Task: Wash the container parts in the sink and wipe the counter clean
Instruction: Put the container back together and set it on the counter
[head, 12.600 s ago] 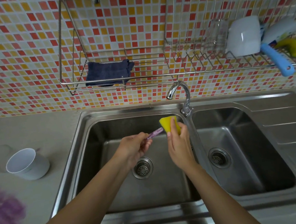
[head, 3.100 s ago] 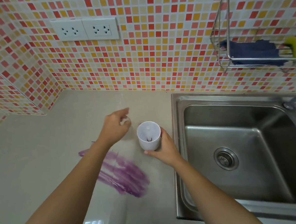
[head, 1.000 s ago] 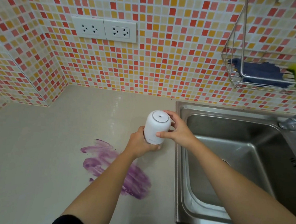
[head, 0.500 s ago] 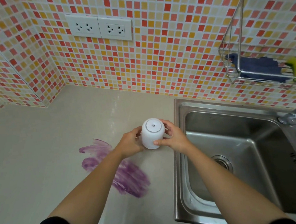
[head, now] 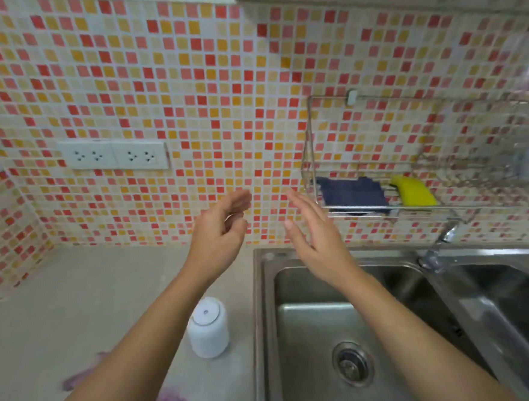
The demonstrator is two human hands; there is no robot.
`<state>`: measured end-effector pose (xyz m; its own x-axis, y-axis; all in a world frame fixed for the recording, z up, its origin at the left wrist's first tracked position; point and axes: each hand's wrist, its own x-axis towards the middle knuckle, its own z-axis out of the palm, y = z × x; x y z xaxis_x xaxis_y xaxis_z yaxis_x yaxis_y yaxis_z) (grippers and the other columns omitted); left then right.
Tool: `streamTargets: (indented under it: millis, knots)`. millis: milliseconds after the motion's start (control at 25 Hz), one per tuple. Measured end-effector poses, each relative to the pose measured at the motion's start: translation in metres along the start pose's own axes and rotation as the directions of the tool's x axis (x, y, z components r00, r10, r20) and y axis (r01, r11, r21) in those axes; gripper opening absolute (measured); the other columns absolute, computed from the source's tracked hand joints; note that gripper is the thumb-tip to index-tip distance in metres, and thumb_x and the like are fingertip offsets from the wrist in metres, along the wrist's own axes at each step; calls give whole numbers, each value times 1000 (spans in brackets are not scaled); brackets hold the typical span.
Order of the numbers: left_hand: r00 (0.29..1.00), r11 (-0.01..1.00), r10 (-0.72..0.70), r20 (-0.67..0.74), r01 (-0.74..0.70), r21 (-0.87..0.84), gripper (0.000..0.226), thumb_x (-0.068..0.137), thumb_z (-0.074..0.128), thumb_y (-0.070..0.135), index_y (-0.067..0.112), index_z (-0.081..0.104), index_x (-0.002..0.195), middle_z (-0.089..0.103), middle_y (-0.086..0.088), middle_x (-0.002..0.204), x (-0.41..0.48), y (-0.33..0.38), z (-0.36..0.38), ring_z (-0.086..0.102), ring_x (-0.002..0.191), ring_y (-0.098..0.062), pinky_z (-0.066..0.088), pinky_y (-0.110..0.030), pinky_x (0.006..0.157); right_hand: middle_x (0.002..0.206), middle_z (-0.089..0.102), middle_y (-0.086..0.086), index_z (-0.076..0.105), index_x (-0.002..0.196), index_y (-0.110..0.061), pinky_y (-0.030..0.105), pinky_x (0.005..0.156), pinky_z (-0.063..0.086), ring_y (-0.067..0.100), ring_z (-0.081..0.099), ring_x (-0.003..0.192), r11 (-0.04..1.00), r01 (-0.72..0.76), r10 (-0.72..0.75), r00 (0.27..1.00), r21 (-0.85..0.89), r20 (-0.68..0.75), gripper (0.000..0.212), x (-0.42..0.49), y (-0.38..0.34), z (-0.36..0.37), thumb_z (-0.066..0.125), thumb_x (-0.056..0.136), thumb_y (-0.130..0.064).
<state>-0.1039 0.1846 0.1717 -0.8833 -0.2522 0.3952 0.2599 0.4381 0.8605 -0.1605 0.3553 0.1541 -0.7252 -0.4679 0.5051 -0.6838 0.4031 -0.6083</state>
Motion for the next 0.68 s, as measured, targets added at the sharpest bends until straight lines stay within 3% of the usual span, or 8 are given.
streamTargets:
  millis: [120, 200, 280, 400, 560, 680]
  knots:
    - [988, 987, 134, 72, -140, 80, 30, 94, 49, 19, 15, 57, 123, 64, 8, 104, 34, 62, 61, 59, 95, -1, 45, -5, 80, 138, 46, 2, 45, 133, -14, 20, 104, 27, 10, 39, 127, 978, 0, -26, 992, -211, -122, 40, 28, 32, -81, 42, 95, -27]
    - [980, 962, 135, 146, -165, 216, 32, 95, 47, 27, 12, 57, 121, 67, 0, 105, 63, 85, 106, 60, 91, -9, 47, -14, 77, 131, 53, 12, 50, 127, -7, 29, 100, 35, 24, 49, 120, 924, -154, 98, 980, -350, -172, 35, 49, 68, -126, 46, 93, -17]
    - [986, 901, 20, 167, -91, 424, 32, 96, 44, 25, 6, 57, 118, 66, -13, 110, 93, 92, 146, 61, 93, -23, 48, -30, 79, 127, 55, 18, 50, 125, -4, 36, 95, 41, 33, 52, 115, 823, -342, 340, 936, -454, -88, 35, 66, 99, -156, 46, 93, -18]
    - [976, 708, -158, 149, 7, 706, 30, 96, 41, 17, -1, 57, 115, 61, -19, 116, 120, 71, 184, 58, 105, -33, 45, -37, 84, 130, 54, 17, 45, 128, -4, 36, 91, 42, 33, 51, 117, 672, -353, 534, 840, -651, 96, 44, 81, 121, -164, 44, 95, -33]
    - [912, 538, -393, 119, 123, 834, 31, 94, 48, 19, 4, 57, 120, 63, -14, 117, 138, 36, 209, 62, 104, -29, 51, -35, 84, 137, 49, 13, 37, 138, -10, 35, 90, 43, 31, 50, 119, 625, -333, 633, 745, -706, 209, 59, 97, 136, -149, 47, 92, -45]
    - [860, 602, -509, 30, 331, 727, 37, 89, 56, 18, 3, 54, 123, 61, -16, 119, 144, 34, 211, 61, 106, -30, 51, -34, 84, 123, 58, 11, 45, 129, -12, 31, 75, 46, 29, 57, 107, 652, -416, 640, 750, -634, 167, 57, 99, 147, -133, 66, 81, -36]
